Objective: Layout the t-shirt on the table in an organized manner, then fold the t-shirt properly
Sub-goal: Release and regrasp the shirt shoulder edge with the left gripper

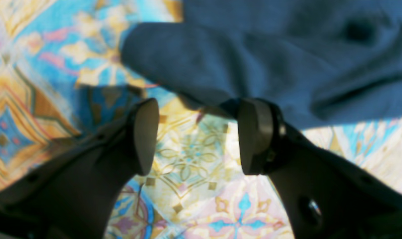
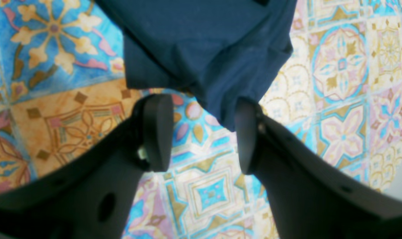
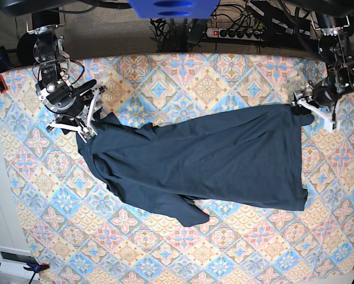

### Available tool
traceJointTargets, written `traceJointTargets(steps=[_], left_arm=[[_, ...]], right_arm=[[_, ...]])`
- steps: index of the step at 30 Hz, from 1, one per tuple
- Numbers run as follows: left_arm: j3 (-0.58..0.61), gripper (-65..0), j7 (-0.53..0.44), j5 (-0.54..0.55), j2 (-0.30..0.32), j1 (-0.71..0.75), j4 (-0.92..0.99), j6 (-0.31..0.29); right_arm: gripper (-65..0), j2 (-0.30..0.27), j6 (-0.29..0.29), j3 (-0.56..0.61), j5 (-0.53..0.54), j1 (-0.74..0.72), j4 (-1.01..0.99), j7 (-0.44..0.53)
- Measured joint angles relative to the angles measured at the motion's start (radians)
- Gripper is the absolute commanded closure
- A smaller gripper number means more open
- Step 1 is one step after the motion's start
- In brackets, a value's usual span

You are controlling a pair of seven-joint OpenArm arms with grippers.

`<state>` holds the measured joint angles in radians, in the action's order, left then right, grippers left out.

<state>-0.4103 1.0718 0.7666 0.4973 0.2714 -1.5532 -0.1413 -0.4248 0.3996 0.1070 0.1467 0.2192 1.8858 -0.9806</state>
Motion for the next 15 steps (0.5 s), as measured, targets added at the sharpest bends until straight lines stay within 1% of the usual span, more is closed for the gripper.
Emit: traceJointTargets(steps=[4, 5, 8, 12, 15], left_arm=[[-0.082, -36.9, -0.001, 0.107, -0.016, 0.002, 0.082, 0.005], [-0.095, -36.9, 0.000, 0.153, -0.018, -0.008, 0.109, 0.004], [-0.114, -36.9, -0.011, 0.244, -0.017, -0.037, 0.177, 0.003], [-0.118, -36.9, -0.013, 0.294, -0.022, -0.075, 0.235, 0.002], [-0.127, -36.9, -0.028, 0.280, -0.055, -0.126, 0.261, 0.002]], right_arm=[[-28.5, 0.000, 0.000, 0.000, 0.000, 0.000, 0.000, 0.000], [-28.5, 0.000, 0.000, 0.000, 0.000, 0.000, 0.000, 0.000], [-28.5, 0.000, 0.000, 0.000, 0.000, 0.001, 0.000, -0.001], [-28.5, 0.000, 0.000, 0.000, 0.003, 0.000, 0.000, 0.000], [-28.5, 0.000, 0.000, 0.000, 0.004, 0.000, 0.000, 0.000]])
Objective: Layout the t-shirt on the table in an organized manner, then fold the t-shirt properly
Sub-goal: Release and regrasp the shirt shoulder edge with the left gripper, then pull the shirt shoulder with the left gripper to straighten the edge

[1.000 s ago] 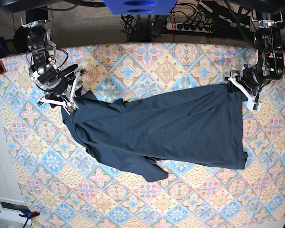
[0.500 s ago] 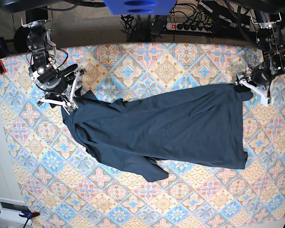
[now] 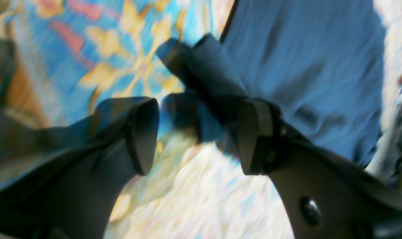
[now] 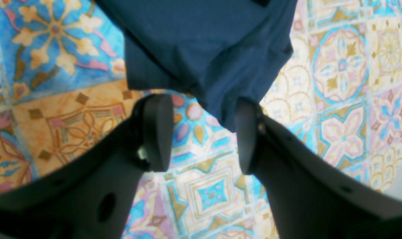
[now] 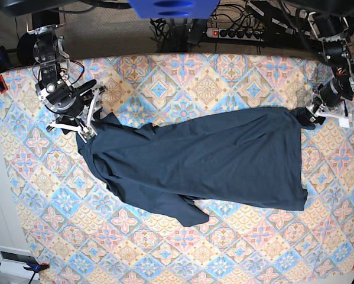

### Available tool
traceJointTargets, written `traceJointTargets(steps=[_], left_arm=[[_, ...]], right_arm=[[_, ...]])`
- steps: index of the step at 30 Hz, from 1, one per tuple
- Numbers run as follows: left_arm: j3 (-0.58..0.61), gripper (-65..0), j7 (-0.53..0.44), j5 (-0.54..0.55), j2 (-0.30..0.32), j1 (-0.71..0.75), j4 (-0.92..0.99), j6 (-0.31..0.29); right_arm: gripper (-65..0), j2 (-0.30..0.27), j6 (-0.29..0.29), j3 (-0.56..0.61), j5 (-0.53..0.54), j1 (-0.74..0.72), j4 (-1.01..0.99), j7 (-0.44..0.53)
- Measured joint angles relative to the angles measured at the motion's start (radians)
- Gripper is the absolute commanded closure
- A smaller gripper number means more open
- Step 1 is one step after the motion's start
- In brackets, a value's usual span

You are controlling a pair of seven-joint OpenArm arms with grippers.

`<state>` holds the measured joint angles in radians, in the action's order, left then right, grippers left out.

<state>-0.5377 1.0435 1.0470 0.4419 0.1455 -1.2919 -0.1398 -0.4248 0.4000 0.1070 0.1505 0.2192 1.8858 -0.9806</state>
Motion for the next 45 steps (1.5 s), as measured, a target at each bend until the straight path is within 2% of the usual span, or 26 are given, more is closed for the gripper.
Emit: traceJointTargets(steps=[6, 21, 29, 40, 45], left_arm=[[0.006, -36.9, 0.008, -0.010, -0.071, -0.055, 0.000, -0.004], [0.004, -36.9, 0.022, -0.014, -0.079, -0.074, -0.006, 0.003], [0.004, -36.9, 0.030, -0.014, -0.084, -0.032, -0.171, 0.005], [0.008, -36.9, 0.013, -0.027, -0.100, -0.042, -0.137, 0.005], [0.009, -36.9, 0.060, -0.018, -0.112, -0.028, -0.178, 0.004]], right_arm=[[-28.5, 0.000, 0.000, 0.000, 0.000, 0.000, 0.000, 0.000], [-28.5, 0.000, 0.000, 0.000, 0.000, 0.000, 0.000, 0.000], [-28.5, 0.000, 0.000, 0.000, 0.000, 0.000, 0.000, 0.000], [-28.5, 0.000, 0.000, 0.000, 0.000, -0.003, 0.000, 0.000], [-28.5, 0.000, 0.000, 0.000, -0.004, -0.002, 0.000, -0.001]])
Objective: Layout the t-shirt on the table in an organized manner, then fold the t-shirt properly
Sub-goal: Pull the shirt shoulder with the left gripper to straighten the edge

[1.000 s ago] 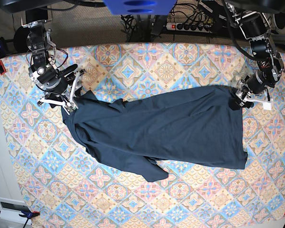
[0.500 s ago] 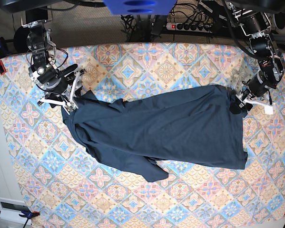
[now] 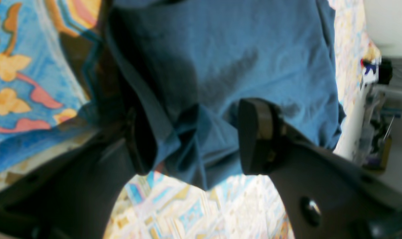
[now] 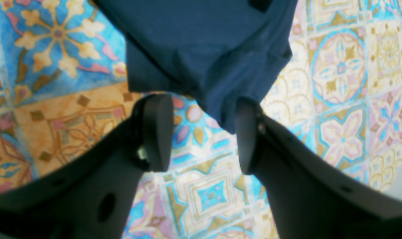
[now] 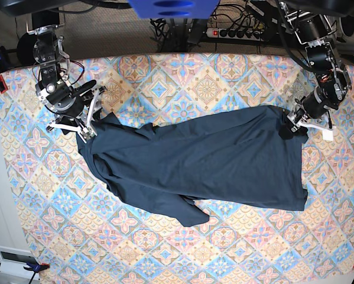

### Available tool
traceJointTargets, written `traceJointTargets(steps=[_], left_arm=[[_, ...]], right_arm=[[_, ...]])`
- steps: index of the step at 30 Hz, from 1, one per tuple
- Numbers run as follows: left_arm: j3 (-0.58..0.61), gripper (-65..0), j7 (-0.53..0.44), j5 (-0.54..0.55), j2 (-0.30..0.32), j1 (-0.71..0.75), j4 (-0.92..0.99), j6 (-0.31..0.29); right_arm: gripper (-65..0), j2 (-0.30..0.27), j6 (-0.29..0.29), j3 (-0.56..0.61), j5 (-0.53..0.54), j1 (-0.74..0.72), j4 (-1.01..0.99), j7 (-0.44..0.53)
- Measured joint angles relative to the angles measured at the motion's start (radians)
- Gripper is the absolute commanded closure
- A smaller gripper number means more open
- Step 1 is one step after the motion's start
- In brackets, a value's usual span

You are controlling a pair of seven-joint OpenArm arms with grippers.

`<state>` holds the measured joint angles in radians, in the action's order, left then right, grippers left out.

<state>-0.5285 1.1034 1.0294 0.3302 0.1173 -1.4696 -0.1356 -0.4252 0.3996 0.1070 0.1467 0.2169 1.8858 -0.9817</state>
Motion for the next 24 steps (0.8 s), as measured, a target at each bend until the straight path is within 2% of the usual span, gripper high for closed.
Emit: traceJointTargets(steps=[3, 12, 19, 24], left_arm=[[-0.006, -36.9, 0.000, 0.035, 0.008, 0.037, -0.080, -0.002], [-0.006, -36.9, 0.006, 0.034, 0.013, 0.151, -0.273, 0.000], [-0.005, -36.9, 0.007, 0.029, 0.005, 0.151, -0.272, 0.000], [-0.005, -36.9, -0.014, 0.034, 0.005, 0.129, -0.193, 0.000]], right_arm=[[-28.5, 0.001, 0.000, 0.000, 0.000, 0.000, 0.000, 0.001], [-28.5, 0.001, 0.000, 0.001, 0.000, 0.000, 0.000, 0.001], [-28.5, 0.001, 0.000, 0.001, 0.000, 0.000, 0.000, 0.001], [-28.5, 0.000, 0.000, 0.001, 0.000, 0.002, 0.000, 0.001]])
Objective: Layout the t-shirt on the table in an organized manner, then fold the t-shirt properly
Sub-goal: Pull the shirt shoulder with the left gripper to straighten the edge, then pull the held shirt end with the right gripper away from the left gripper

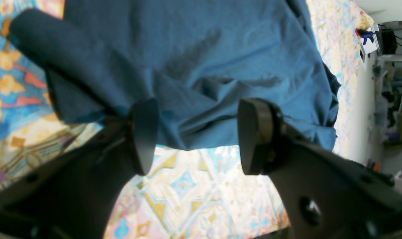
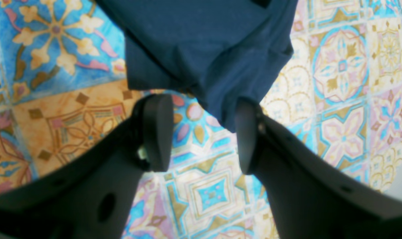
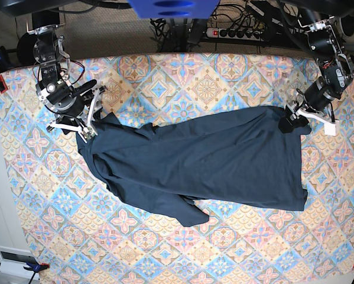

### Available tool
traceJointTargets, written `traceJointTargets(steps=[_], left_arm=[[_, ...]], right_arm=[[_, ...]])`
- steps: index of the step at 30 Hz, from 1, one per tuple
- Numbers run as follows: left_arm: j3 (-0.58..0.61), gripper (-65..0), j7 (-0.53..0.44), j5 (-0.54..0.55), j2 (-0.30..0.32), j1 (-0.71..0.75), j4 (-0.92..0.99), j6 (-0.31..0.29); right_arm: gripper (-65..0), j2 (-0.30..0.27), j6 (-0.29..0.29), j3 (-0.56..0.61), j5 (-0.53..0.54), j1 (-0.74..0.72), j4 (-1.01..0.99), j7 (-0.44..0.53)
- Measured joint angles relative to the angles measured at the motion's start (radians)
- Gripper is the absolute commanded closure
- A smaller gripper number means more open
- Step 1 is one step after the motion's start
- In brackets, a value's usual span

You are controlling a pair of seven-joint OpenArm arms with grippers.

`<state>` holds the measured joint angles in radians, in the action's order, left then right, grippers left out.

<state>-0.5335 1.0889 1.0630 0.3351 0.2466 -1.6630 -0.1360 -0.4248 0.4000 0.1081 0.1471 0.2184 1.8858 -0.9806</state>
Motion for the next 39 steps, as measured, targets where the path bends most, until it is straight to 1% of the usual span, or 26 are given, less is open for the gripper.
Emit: traceJointTargets(steps=[2, 6, 9, 11, 16, 17, 18, 19, 21, 22, 23, 26, 27, 28, 30, 33, 36, 39], left_arm=[[0.000, -36.9, -0.021, 0.005, 0.000, -0.009, 0.056, 0.000], [0.000, -36.9, -0.025, 0.004, -0.002, -0.019, 0.142, 0.000], [0.000, -36.9, -0.025, 0.000, -0.006, -0.019, 0.150, 0.004], [-0.001, -36.9, -0.036, 0.004, -0.020, -0.022, 0.150, 0.004], [0.004, -36.5, -0.028, -0.006, -0.050, -0.031, 0.153, 0.001], [0.001, -34.5, -0.031, -0.016, -0.062, -0.046, 0.154, 0.005], [0.001, -30.5, -0.031, -0.022, -0.075, -0.062, 0.156, 0.004], [0.006, -24.8, -0.027, -0.024, -0.083, -0.079, 0.162, 0.002], [0.022, -11.4, -0.029, -0.027, -0.094, -0.116, 0.208, -0.003], [0.021, -2.3, -0.036, -0.037, -0.101, -0.132, 0.235, 0.000], [0.016, 0.0, -0.035, -0.042, -0.105, -0.139, 0.245, 0.004], [0.002, 0.0, -0.023, -0.033, -0.102, -0.127, 0.197, 0.012], [0.000, 0.0, -0.023, -0.012, -0.094, -0.107, 0.140, 0.011], [0.000, 0.0, -0.023, 0.029, -0.082, -0.085, 0.079, -0.002], [-0.001, 0.0, -0.026, 0.068, -0.050, -0.032, -0.066, -0.006], [-0.006, 0.0, -0.031, 0.073, -0.036, 0.046, -0.215, -0.004], [0.002, 0.0, -0.008, 0.076, -0.019, 0.111, -0.254, -0.004], [-0.002, 0.0, -0.024, 0.056, -0.010, 0.142, -0.244, 0.001]], right_arm=[[-28.5, 0.000, 0.000, 0.000, 0.000, 0.000, 0.000, 0.000], [-28.5, 0.000, 0.000, 0.000, 0.000, 0.001, 0.000, 0.000], [-28.5, 0.000, 0.000, 0.000, 0.000, 0.000, 0.000, 0.000], [-28.5, 0.000, 0.000, 0.000, 0.000, 0.001, 0.000, 0.000], [-28.5, 0.000, 0.000, 0.000, 0.000, 0.001, 0.000, -0.001], [-28.5, 0.000, 0.000, 0.000, 0.000, 0.000, 0.000, 0.000], [-28.5, 0.000, 0.000, 0.000, 0.000, 0.001, 0.000, 0.000], [-28.5, 0.001, 0.000, 0.000, 0.000, 0.000, 0.000, 0.000], [-28.5, 0.000, 0.000, 0.000, 0.000, 0.000, 0.000, 0.000], [-28.5, -0.002, 0.000, 0.000, 0.000, 0.000, 0.000, 0.000], [-28.5, -0.002, 0.000, 0.000, 0.000, 0.001, 0.000, 0.000], [-28.5, 0.000, 0.000, 0.000, -0.001, 0.001, 0.009, 0.000], [-28.5, 0.000, 0.000, 0.000, -0.001, 0.003, 0.020, 0.000], [-28.5, 0.000, 0.000, 0.000, 0.000, 0.003, 0.026, 0.000], [-28.5, 0.000, 0.000, 0.000, 0.003, 0.000, 0.032, 0.000], [-28.5, 0.000, 0.000, -0.002, 0.003, 0.001, 0.033, -0.001], [-28.8, -0.001, 0.007, 0.006, 0.009, 0.001, 0.033, 0.000], [-28.9, -0.004, 0.003, 0.044, 0.012, 0.003, 0.033, -0.001]])
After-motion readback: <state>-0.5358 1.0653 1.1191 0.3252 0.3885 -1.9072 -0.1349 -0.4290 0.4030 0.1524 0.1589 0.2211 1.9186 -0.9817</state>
